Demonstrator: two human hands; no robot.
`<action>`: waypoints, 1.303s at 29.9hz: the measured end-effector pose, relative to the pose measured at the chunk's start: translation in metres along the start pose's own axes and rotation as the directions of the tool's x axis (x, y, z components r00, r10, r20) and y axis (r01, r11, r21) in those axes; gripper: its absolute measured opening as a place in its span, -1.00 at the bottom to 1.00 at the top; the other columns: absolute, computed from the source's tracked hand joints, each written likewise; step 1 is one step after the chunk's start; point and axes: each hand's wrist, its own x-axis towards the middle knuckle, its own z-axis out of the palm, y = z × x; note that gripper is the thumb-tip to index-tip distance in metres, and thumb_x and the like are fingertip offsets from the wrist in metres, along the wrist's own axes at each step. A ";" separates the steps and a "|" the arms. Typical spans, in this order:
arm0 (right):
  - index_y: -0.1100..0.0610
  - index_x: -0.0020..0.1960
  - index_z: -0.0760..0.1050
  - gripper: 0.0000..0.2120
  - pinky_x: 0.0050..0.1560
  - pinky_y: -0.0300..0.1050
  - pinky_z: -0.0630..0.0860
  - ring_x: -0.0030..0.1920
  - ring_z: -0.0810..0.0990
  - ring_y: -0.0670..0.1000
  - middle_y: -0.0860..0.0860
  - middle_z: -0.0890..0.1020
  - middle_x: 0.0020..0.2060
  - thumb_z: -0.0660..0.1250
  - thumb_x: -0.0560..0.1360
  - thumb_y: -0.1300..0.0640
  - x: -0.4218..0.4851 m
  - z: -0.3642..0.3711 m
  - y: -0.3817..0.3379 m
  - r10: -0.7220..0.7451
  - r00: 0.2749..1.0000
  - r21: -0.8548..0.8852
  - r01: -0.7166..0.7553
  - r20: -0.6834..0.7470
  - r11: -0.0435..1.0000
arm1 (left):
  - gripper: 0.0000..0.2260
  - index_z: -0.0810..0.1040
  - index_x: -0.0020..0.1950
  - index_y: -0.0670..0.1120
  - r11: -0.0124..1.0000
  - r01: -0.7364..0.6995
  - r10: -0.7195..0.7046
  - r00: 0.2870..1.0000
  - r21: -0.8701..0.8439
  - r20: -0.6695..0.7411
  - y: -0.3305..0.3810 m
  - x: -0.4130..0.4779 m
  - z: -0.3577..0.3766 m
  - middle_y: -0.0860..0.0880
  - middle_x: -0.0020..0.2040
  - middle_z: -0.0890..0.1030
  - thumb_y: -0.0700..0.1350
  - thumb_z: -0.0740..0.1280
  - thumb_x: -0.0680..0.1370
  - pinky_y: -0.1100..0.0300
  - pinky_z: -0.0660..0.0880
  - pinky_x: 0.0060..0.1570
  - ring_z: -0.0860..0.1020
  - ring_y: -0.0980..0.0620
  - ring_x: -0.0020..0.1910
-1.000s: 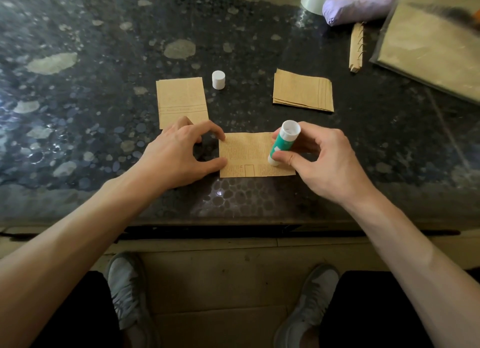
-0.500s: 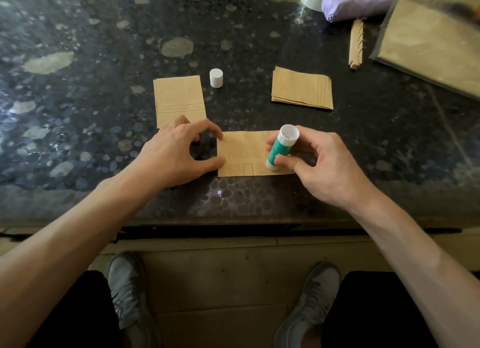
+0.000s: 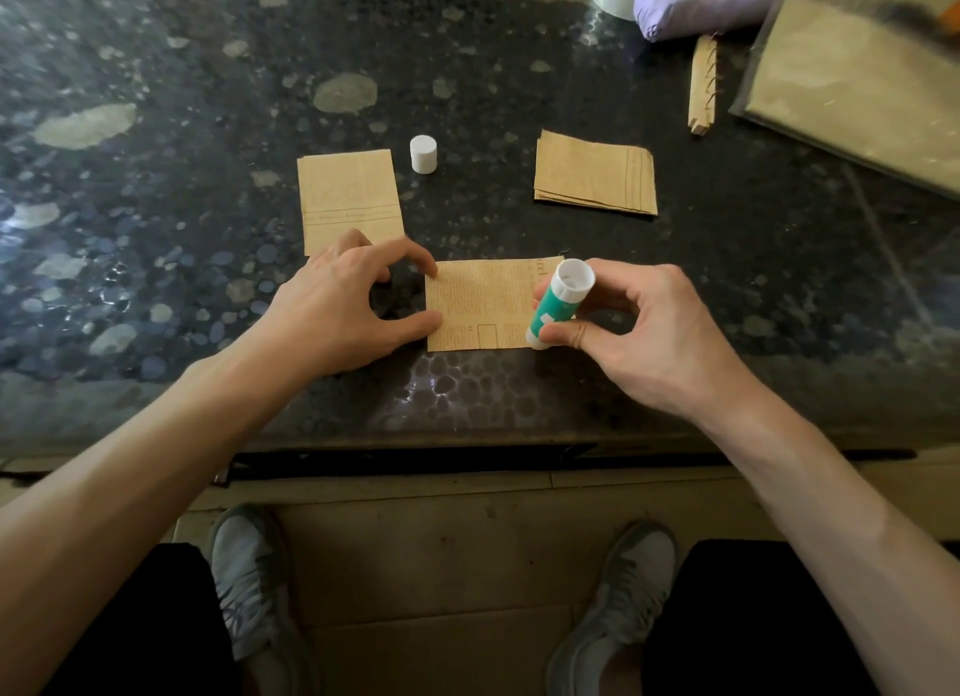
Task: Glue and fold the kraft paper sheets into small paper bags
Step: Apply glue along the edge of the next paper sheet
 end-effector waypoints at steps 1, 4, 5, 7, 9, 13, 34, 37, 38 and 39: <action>-0.07 0.24 0.65 -0.68 0.26 -0.19 0.59 0.20 0.64 -0.18 -0.20 0.69 0.15 0.54 0.50 0.04 0.000 0.000 0.000 0.000 1.000 0.006 0.000 0.008 1.000 | -0.57 0.45 0.28 0.33 1.000 -0.001 0.001 1.000 -0.002 -0.004 0.000 0.000 0.000 0.05 0.09 0.42 0.31 0.41 0.43 -0.01 0.48 0.08 0.45 0.01 0.11; -0.06 0.23 0.66 -0.71 0.26 -0.16 0.59 0.19 0.65 -0.18 -0.20 0.70 0.13 0.53 0.51 0.02 -0.001 -0.003 0.004 0.025 1.000 0.048 -0.025 0.007 0.999 | -0.57 0.45 0.27 0.34 1.000 -0.002 0.002 1.000 -0.009 -0.009 0.000 -0.001 0.001 0.05 0.09 0.42 0.31 0.41 0.43 0.00 0.47 0.07 0.44 0.02 0.11; -0.04 0.22 0.66 -0.71 0.24 -0.17 0.60 0.16 0.66 -0.20 -0.20 0.70 0.11 0.52 0.51 0.02 -0.001 -0.004 0.005 0.037 0.999 0.080 -0.036 -0.010 0.996 | -0.57 0.45 0.27 0.34 1.000 -0.003 0.003 1.000 -0.008 -0.008 0.000 -0.001 0.001 0.05 0.09 0.42 0.31 0.41 0.42 0.00 0.48 0.08 0.44 0.03 0.12; 0.02 0.19 0.67 -0.75 0.21 -0.18 0.61 0.13 0.67 -0.20 -0.17 0.72 0.06 0.52 0.52 0.07 0.000 -0.006 0.006 0.052 0.995 0.183 -0.036 -0.081 0.983 | -0.56 0.45 0.27 0.34 1.000 -0.002 0.002 1.000 -0.007 -0.004 0.000 -0.001 0.000 0.06 0.10 0.42 0.32 0.41 0.42 0.00 0.48 0.08 0.44 0.03 0.12; 0.03 0.17 0.65 -0.78 0.20 -0.18 0.62 0.13 0.68 -0.19 -0.17 0.71 0.04 0.51 0.53 0.12 0.002 -0.008 0.006 0.053 0.986 0.248 -0.012 -0.159 0.969 | -0.57 0.45 0.27 0.34 1.000 0.001 -0.001 1.000 -0.012 -0.005 0.001 0.000 0.000 0.06 0.10 0.41 0.31 0.42 0.43 0.01 0.47 0.07 0.43 0.05 0.11; 0.04 0.22 0.64 -0.74 0.20 -0.12 0.62 0.14 0.67 -0.14 -0.15 0.71 0.06 0.51 0.54 0.12 0.007 -0.001 0.006 -0.002 0.988 0.160 0.027 -0.157 0.987 | -0.58 0.46 0.28 0.32 1.000 0.001 -0.001 1.000 -0.006 -0.006 0.001 0.000 0.000 0.07 0.11 0.40 0.29 0.43 0.45 0.06 0.43 0.04 0.41 0.08 0.09; -0.09 0.14 0.61 -0.69 0.03 -0.35 0.52 0.06 0.61 -0.25 -0.29 0.63 0.00 0.55 0.45 -0.13 0.008 0.001 0.005 0.005 0.993 -0.061 -0.012 -0.115 0.998 | -0.56 0.47 0.27 0.33 1.000 -0.006 0.006 1.000 -0.006 0.000 0.000 0.001 0.000 0.04 0.08 0.42 0.31 0.41 0.41 0.06 0.42 0.05 0.45 0.03 0.08; -0.07 0.22 0.63 -0.68 0.03 -0.48 0.46 0.07 0.59 -0.24 -0.26 0.62 0.08 0.53 0.49 -0.04 0.006 0.000 0.005 0.027 0.997 -0.050 -0.031 -0.069 0.998 | -0.55 0.46 0.26 0.34 1.000 -0.004 0.004 1.000 -0.005 0.005 -0.001 0.001 0.000 0.04 0.07 0.42 0.33 0.40 0.40 0.06 0.42 0.04 0.44 0.04 0.08; -0.06 0.24 0.63 -0.68 0.02 -0.51 0.46 0.10 0.59 -0.23 -0.25 0.63 0.12 0.53 0.50 -0.01 0.006 -0.001 0.005 0.032 0.998 -0.046 -0.035 -0.047 0.998 | -0.55 0.46 0.26 0.34 1.000 -0.004 0.004 1.000 -0.005 0.006 -0.001 0.001 0.001 0.04 0.07 0.42 0.33 0.40 0.40 0.06 0.41 0.04 0.44 0.03 0.08; -0.06 0.25 0.63 -0.69 0.03 -0.52 0.46 0.14 0.60 -0.21 -0.22 0.64 0.15 0.52 0.51 0.02 0.006 -0.001 0.005 0.035 0.999 -0.040 -0.036 -0.027 0.999 | -0.55 0.46 0.26 0.34 1.000 -0.005 0.005 1.000 -0.005 0.008 -0.001 0.001 0.001 0.04 0.07 0.42 0.33 0.40 0.40 0.06 0.41 0.04 0.44 0.03 0.08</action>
